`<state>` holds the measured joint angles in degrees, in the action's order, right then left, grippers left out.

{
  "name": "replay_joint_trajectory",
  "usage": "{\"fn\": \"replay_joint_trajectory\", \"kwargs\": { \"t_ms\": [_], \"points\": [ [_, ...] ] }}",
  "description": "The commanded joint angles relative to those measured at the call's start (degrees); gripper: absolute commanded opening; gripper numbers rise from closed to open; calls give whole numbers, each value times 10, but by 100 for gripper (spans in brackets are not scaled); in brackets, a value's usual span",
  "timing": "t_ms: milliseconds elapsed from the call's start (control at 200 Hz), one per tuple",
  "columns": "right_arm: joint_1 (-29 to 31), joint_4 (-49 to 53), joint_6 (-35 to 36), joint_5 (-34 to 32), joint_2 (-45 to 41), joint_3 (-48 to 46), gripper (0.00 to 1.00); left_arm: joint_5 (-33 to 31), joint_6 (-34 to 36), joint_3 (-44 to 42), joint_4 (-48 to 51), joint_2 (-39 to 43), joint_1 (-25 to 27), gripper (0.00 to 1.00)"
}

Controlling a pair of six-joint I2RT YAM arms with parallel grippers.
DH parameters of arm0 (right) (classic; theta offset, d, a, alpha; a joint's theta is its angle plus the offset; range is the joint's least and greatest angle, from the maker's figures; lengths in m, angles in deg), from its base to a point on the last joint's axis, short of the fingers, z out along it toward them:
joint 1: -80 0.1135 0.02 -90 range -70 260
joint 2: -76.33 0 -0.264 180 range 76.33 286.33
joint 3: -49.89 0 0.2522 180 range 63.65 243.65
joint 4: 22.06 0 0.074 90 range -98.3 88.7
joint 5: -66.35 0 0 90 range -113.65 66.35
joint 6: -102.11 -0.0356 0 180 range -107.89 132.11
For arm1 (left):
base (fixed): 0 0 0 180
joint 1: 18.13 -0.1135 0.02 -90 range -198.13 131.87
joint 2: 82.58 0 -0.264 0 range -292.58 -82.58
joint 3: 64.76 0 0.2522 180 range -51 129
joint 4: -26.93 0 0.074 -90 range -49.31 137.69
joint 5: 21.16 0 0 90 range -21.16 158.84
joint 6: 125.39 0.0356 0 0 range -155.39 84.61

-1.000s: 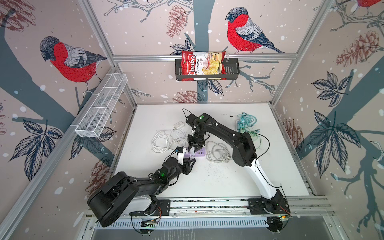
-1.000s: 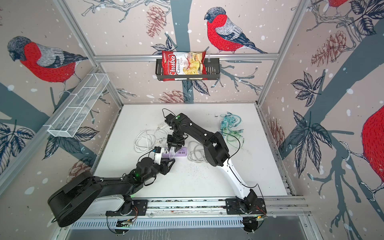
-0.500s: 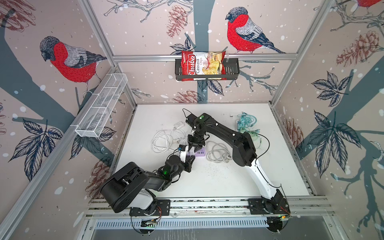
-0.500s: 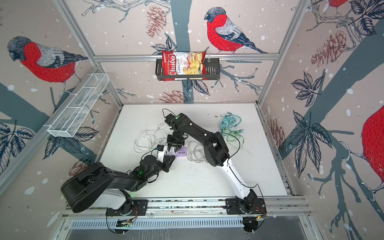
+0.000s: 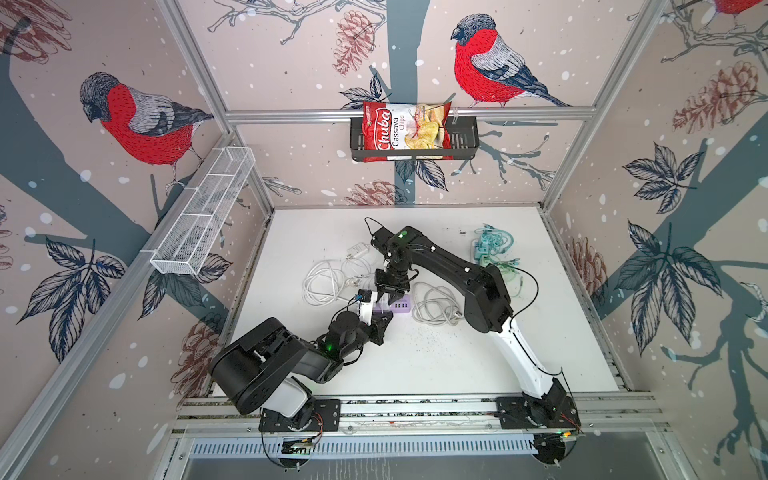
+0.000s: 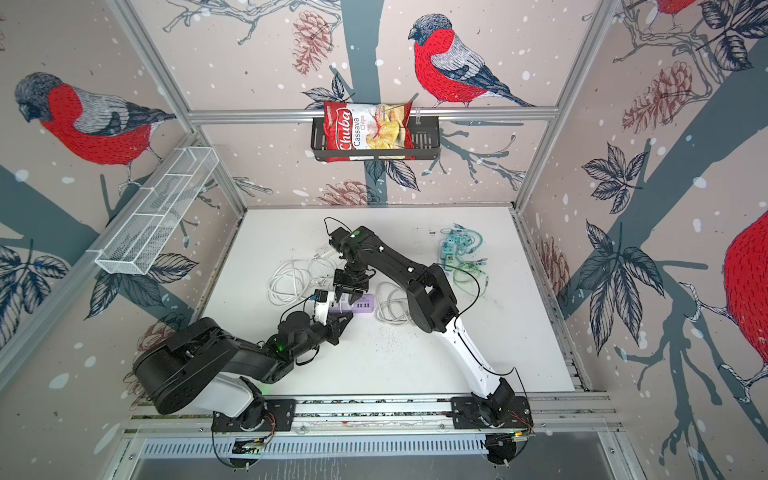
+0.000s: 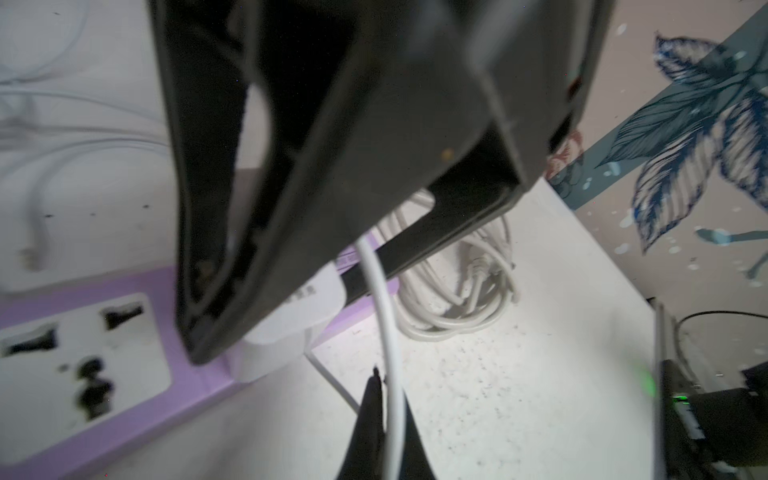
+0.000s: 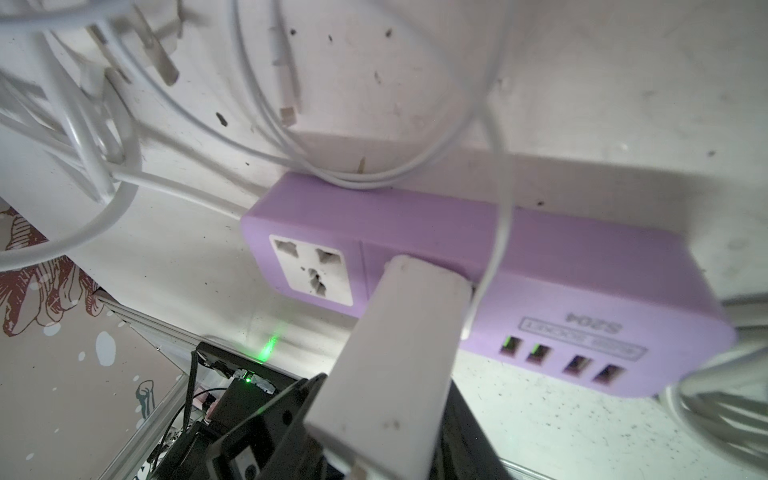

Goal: Insert the plug

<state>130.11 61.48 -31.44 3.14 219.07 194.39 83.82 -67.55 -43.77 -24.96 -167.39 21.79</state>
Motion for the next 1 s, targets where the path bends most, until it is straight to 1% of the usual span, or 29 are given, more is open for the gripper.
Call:
{"fn": "replay_joint_trajectory", "kwargs": {
  "t_ms": [0, 110, 210, 265, 345, 390, 480, 545, 590, 645, 740, 795, 840, 995],
  "points": [
    [10, -157, 9, -133, 56, -22, 0, 101, -35, 7, -79, 3, 0, 0],
    [10, -164, 8, -127, 55, -22, 0, 112, -29, 12, -70, -9, 0, 0],
    [9, -161, 10, -130, 56, -24, 0, 94, -27, 10, -59, -17, -1, 0],
    [10, -163, 12, -131, 54, -34, 0, 75, -25, 8, -48, -14, -1, 10],
    [10, -170, 11, -132, 52, -52, 0, 56, -10, 13, -4, 4, -1, 33],
    [10, -169, 11, -134, 52, -56, 0, 39, 1, 20, 40, 23, -1, 43],
    [11, -164, 14, -145, 51, -61, 0, 4, 30, 38, 138, 63, -2, 51],
    [11, -160, 16, -151, 50, -63, 0, -31, 48, 45, 198, 95, -2, 57],
    [11, -157, 17, -157, 46, -61, 0, -67, 47, 46, 236, 118, -2, 62],
    [10, -155, 18, -162, 41, -59, 0, -100, 50, 50, 275, 144, -2, 68],
    [9, -149, 22, -172, 32, -55, 0, -142, 68, 51, 320, 178, -2, 75],
    [9, -146, 25, -176, 27, -54, 4, -168, 74, 52, 345, 193, -3, 80],
    [7, -143, 27, -179, 23, -53, 9, -186, 79, 56, 376, 203, -5, 83],
    [9, -136, 32, -189, 12, -34, 22, -213, 79, 66, 447, 234, -12, 88]
  ]
}}
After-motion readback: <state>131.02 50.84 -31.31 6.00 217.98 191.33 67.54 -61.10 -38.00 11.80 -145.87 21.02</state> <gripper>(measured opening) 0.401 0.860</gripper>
